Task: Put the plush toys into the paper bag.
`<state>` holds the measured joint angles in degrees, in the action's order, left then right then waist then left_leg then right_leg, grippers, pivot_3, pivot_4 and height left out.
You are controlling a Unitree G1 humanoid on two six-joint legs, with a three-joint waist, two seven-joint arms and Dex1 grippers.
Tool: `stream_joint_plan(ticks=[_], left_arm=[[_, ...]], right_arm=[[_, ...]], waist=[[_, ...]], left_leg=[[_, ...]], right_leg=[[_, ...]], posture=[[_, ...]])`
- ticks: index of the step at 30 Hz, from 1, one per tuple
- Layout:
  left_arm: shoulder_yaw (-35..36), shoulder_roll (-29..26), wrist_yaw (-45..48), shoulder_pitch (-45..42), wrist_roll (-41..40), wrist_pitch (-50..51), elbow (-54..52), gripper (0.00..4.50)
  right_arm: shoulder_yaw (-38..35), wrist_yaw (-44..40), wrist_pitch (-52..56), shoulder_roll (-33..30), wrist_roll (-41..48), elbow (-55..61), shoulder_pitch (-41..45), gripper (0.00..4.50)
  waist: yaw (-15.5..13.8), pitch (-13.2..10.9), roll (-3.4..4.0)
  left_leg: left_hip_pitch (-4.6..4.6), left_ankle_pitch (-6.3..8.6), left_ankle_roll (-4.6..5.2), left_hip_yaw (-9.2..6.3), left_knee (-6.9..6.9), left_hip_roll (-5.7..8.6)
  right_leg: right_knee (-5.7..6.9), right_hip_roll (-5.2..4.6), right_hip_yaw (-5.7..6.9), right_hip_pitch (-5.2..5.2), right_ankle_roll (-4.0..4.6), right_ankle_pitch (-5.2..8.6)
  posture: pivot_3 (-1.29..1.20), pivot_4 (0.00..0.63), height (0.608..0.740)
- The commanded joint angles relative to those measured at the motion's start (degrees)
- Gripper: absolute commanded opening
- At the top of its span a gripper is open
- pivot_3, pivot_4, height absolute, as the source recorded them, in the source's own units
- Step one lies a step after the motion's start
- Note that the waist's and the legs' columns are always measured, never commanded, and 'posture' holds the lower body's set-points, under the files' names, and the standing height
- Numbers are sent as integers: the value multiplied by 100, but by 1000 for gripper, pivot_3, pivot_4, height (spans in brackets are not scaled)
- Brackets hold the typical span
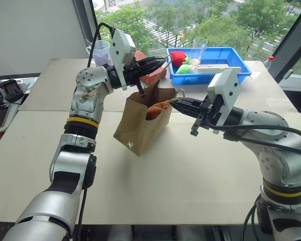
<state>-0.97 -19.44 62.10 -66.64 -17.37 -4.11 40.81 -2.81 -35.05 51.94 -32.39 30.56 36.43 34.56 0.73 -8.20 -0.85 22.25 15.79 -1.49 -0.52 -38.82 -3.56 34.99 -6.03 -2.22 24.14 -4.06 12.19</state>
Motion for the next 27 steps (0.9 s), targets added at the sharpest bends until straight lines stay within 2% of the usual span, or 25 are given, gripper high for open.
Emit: stream_joint_plan(ticks=[1, 4, 9, 16, 21, 27], left_arm=[[39, -1, 239, -97, 80, -314, 95, 0], [46, -90, 315, -4, 146, -358, 113, 0], [123, -500, 487, 518, 46, 137, -728, 0], [160, -1022, 291, 1023, 185, 418, -1324, 0], [308, -1250, -63, 1771, -24, 1079, -2477, 0], [420, -1224, -563, 2435, -319, 1933, -3787, 0]], right_arm=[[103, 197, 141, 16, 117, 270, 125, 18], [465, 380, 166, 258, 38, 165, 195, 18], [1213, 492, -677, 787, -683, -962, 545, 18], [1536, 351, -1408, 1326, -1110, -1962, 1087, 18], [1778, 246, -1799, 1577, -1432, -2562, 1226, 18], [1804, -32, -2112, 1528, -1674, -2970, 1201, 18]], waist=[[4, 0, 0], [18, 0, 0], [139, 0, 1], [151, 0, 2], [194, -2, 5], [176, -3, 7]], left_leg=[[-1, 0, 1, 0, 1, 0], [-1, 0, 1, -1, 1, -1], [-8, 0, 1, -8, 2, 2], [1, -3, -3, -44, 5, 14], [-3, -3, -3, -93, 10, 38], [-2, -4, -6, -110, 6, 49]], right_leg=[[0, 0, 0, 0, 0, 0], [2, 0, 0, 1, 0, 0], [10, 1, -6, 3, 0, 0], [15, 0, 4, 7, -4, 2], [19, 1, 6, 8, -6, 4], [25, -2, 4, 6, -6, 4]], posture=[[0, 150, 740], [0, 150, 740], [0, 150, 740], [0, 150, 740], [0, 150, 740], [0, 150, 740]])
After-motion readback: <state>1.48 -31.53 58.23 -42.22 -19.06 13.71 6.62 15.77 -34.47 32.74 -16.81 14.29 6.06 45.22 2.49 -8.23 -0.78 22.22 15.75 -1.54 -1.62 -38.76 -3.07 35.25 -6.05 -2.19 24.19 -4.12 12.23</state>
